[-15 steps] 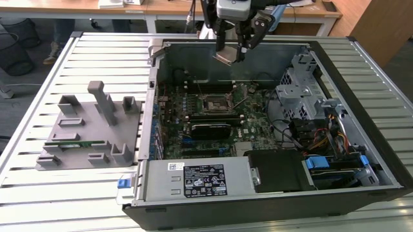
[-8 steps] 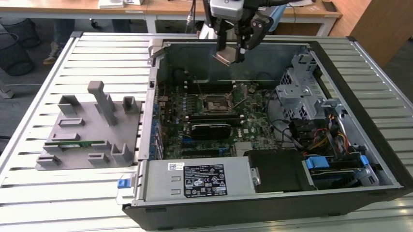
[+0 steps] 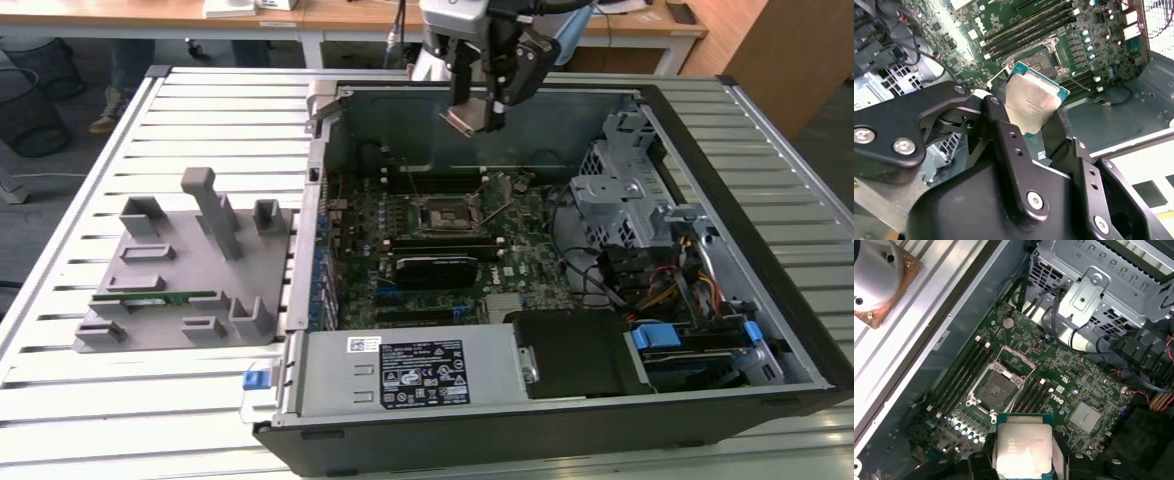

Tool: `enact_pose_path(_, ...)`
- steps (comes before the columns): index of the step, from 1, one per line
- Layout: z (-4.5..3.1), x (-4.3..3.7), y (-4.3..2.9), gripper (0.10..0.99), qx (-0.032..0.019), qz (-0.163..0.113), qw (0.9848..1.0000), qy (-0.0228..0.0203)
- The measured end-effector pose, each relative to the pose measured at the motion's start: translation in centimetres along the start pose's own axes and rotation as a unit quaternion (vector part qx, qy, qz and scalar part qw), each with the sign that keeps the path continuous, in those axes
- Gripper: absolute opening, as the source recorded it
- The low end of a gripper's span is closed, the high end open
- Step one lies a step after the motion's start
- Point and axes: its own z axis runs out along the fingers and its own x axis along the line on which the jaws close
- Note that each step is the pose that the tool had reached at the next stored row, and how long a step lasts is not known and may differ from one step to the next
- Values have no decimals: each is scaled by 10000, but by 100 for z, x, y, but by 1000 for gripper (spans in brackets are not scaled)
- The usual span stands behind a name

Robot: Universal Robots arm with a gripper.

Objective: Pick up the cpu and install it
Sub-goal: 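Place the cpu into insertion slot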

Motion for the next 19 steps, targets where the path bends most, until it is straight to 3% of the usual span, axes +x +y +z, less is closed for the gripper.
enact_pose_path(6, 5, 2, 2, 529, 20, 393, 9992, -38)
enact_pose_path(10, 8, 3, 2, 529, 31, 642, 9979, -58)
enact_pose_path(15, 12, 5, 3, 529, 37, 1001, 9949, -72)
enact_pose_path(19, 15, 6, 4, 529, 43, 1296, 9915, -83)
